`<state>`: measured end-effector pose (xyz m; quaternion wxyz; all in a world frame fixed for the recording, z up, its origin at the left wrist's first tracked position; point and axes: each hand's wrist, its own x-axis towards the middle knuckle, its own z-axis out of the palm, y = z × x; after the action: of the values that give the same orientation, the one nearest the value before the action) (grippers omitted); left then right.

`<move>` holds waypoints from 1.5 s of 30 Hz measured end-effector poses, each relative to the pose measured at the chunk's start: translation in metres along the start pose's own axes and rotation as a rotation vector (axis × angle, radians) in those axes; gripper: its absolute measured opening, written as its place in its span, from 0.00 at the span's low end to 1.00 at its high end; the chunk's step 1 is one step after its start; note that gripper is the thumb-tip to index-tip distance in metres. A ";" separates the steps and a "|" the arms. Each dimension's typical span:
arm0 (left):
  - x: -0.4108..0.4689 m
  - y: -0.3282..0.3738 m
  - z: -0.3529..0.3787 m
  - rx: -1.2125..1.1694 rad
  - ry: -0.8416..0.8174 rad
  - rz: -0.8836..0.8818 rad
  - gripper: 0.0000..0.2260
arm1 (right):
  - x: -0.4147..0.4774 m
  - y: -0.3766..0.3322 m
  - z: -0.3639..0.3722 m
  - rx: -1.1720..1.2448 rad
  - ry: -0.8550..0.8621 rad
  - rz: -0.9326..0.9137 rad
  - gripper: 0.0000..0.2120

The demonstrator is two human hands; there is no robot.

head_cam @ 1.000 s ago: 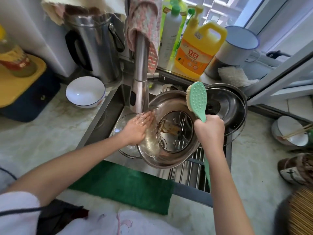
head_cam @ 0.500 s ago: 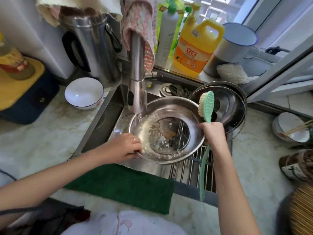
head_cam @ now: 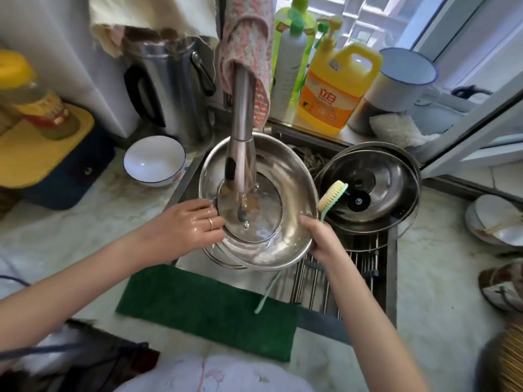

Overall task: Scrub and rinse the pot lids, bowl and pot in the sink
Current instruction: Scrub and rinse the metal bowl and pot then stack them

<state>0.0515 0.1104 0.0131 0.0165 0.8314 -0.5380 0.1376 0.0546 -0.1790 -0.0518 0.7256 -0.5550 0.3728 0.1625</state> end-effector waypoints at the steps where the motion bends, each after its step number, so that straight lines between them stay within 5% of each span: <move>1: -0.004 -0.002 0.003 0.029 -0.012 0.001 0.10 | -0.001 0.000 0.002 0.036 0.039 -0.033 0.08; 5: -0.009 -0.009 0.021 0.123 -0.007 -0.068 0.12 | -0.014 -0.009 0.003 0.133 0.196 -0.221 0.18; 7: -0.006 -0.007 0.038 0.106 -0.028 -0.155 0.08 | -0.028 -0.018 0.002 0.026 0.275 -0.357 0.10; 9: 0.000 -0.001 0.059 0.060 -0.116 -0.298 0.19 | -0.043 -0.029 0.001 -0.116 0.319 -0.497 0.04; 11: 0.014 0.009 0.075 0.022 -0.191 -0.462 0.31 | -0.053 -0.038 0.001 -0.280 0.391 -0.638 0.13; 14: 0.046 0.029 0.090 -0.050 -0.254 -0.640 0.33 | -0.063 -0.047 0.009 -0.475 0.520 -0.768 0.21; 18: 0.079 0.077 0.107 -0.360 -0.435 -0.715 0.35 | -0.064 -0.050 0.020 -0.570 0.608 -0.841 0.14; 24: 0.053 0.043 0.125 -0.347 -0.248 -0.330 0.35 | -0.066 -0.052 0.016 -0.627 0.668 -0.849 0.10; 28: 0.051 0.030 0.118 -0.154 -0.414 -0.574 0.34 | -0.062 -0.047 0.019 -0.657 0.659 -0.778 0.11; 31: 0.064 0.069 0.106 -0.394 -0.537 -0.664 0.30 | -0.058 -0.049 0.028 -0.680 0.671 -0.706 0.11; 35: 0.076 0.108 0.082 -0.824 -0.080 -0.717 0.15 | -0.055 -0.051 0.037 -0.748 0.693 -0.636 0.13; 41: 0.097 0.126 0.075 -0.689 0.390 -0.740 0.04 | -0.060 -0.065 0.044 -0.803 0.716 -0.567 0.14; 45: 0.100 0.117 0.063 -0.707 0.562 -0.930 0.08 | -0.071 -0.082 0.043 -0.848 0.566 -0.578 0.24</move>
<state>-0.0022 -0.0394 -0.0368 0.4872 0.8545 -0.1099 0.1429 0.0756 -0.1536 0.0602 0.3271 -0.8980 0.2879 -0.0617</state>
